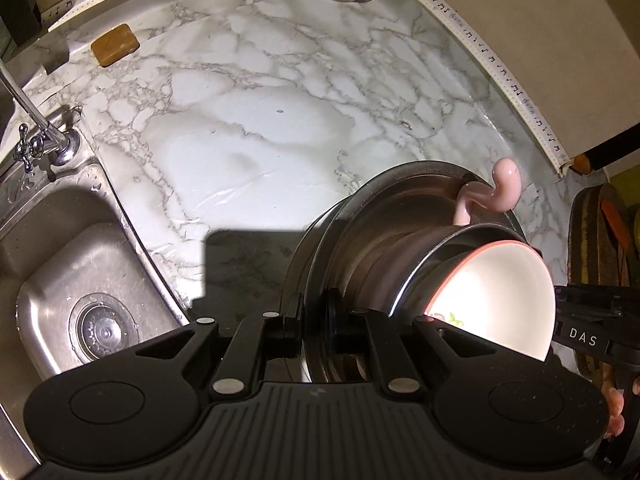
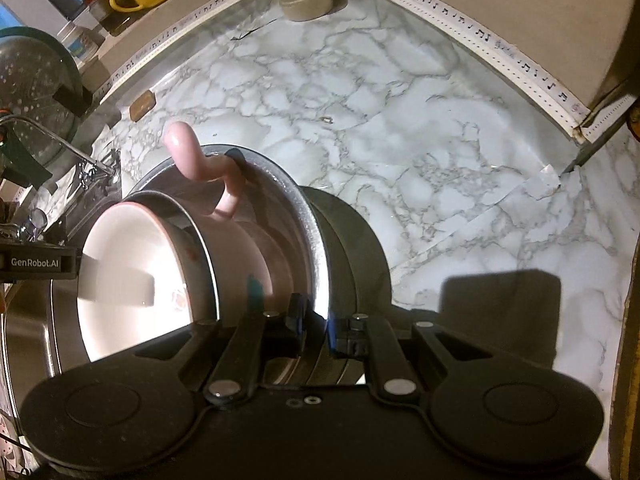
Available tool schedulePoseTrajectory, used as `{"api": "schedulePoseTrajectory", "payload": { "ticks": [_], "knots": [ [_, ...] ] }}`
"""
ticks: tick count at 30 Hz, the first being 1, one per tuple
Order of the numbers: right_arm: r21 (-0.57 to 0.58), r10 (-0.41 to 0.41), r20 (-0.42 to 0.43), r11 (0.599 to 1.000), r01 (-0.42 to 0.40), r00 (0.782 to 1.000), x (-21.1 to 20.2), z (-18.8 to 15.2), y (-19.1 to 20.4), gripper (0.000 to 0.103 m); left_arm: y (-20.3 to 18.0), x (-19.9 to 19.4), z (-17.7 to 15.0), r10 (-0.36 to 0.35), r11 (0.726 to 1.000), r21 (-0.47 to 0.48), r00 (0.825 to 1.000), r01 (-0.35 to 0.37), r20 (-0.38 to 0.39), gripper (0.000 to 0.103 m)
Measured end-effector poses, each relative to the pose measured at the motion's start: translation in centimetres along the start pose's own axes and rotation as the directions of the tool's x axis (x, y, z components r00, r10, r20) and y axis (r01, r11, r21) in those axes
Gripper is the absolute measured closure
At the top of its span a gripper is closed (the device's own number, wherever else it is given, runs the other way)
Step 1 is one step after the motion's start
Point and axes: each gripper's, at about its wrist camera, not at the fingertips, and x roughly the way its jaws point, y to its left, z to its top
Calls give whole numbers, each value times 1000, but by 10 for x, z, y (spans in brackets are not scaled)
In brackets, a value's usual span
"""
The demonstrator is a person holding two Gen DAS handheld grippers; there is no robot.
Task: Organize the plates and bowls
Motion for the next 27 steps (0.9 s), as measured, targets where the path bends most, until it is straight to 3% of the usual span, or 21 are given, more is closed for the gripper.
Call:
{"api": "schedulePoseTrajectory", "payload": {
  "ticks": [14,27],
  "knots": [
    [-11,-11,-43,1000,11,999,14,7,2,90,4,13,3,6,1000,5,999,-6,-32,94],
    [23,-9,-46,1000,10,999,15,8,-1,88,4,13,0,-11,999,38,1000,10,9,94]
  ]
}}
